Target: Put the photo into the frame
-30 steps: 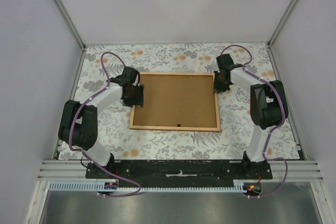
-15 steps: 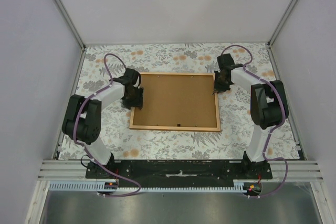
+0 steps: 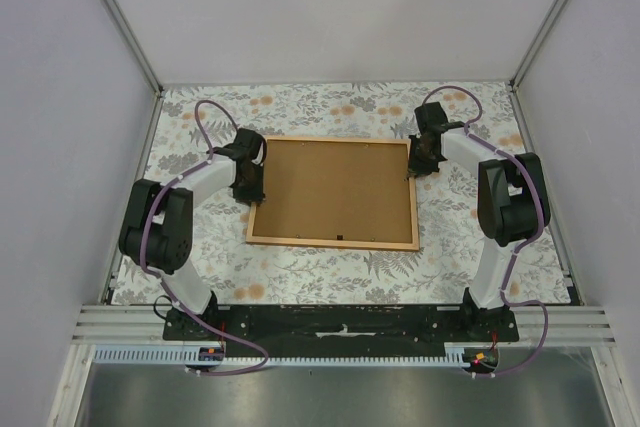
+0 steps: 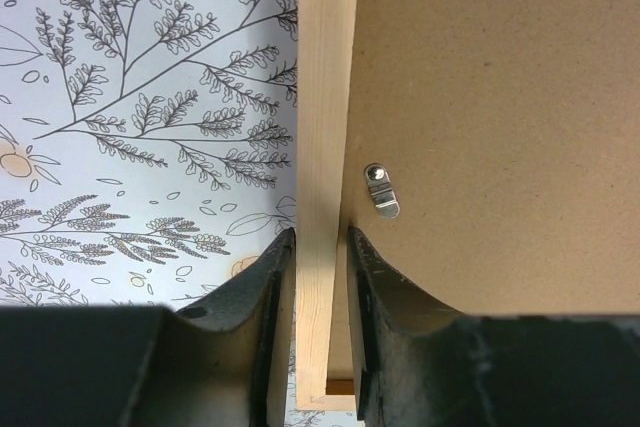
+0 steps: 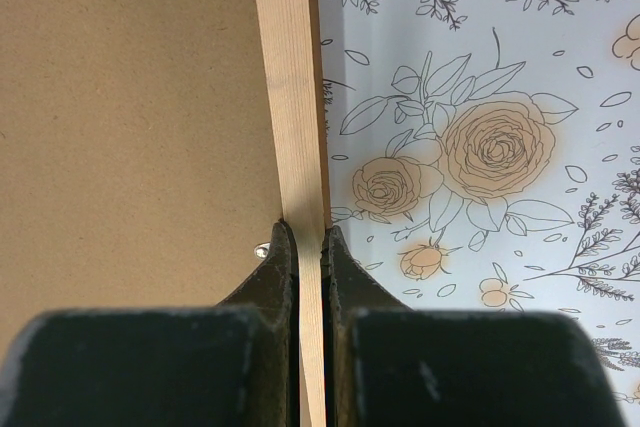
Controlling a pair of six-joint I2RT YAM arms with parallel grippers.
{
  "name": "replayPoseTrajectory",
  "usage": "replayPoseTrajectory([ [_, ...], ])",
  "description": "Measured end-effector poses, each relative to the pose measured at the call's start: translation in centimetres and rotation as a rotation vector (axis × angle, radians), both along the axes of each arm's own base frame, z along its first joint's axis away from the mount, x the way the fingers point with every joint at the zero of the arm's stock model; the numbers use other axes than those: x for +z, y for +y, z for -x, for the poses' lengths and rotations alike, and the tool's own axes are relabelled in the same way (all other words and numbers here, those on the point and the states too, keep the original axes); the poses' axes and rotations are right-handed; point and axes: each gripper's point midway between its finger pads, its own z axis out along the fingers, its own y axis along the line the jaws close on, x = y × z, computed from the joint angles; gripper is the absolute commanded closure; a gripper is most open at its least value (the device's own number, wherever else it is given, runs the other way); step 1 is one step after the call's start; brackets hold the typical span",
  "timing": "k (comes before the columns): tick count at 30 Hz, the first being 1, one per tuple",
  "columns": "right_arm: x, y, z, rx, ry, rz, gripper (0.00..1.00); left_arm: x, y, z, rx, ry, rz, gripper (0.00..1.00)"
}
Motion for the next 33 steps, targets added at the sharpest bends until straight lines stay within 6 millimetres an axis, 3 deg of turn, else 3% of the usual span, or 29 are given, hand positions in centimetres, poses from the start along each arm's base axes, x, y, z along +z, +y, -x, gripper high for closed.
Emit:
replayPoseTrajectory([
  [4, 0.0, 0.0, 0.0, 0.000, 0.000, -0.002, 1.00, 0.0, 0.4, -0.1, 0.016, -0.004, -0.006, 0.71],
  [7, 0.0, 0.0, 0.0, 0.000, 0.001, -0.003, 1.00, 0.2, 0.4, -0.2, 0.017, -0.008, -0.002, 0.49],
  [10, 0.0, 0.0, 0.0, 0.000, 0.001, -0.003, 1.00, 0.4, 0.1, -0.2, 0.016, -0.013, 0.023, 0.35],
  [14, 0.0, 0.0, 0.0, 0.000, 0.001, -0.003, 1.00, 0.6, -0.6, -0.4, 0.008, -0.020, 0.064, 0.34],
  [23, 0.0, 0.0, 0.0, 0.001, 0.001, -0.003, 1.00, 0.0, -1.0, -1.9, 0.020, -0.027, 0.066, 0.54],
  [28, 0.0, -0.2, 0.0, -0.002, 0.001, -0.003, 1.00, 0.0, -0.5, -2.2, 0.037, -0.039, 0.039, 0.71],
  [33, 0.0, -0.2, 0.0, -0.003, 0.001, -0.004, 1.00, 0.1, 0.3, -2.4, 0.054, -0.052, -0.006, 0.75],
])
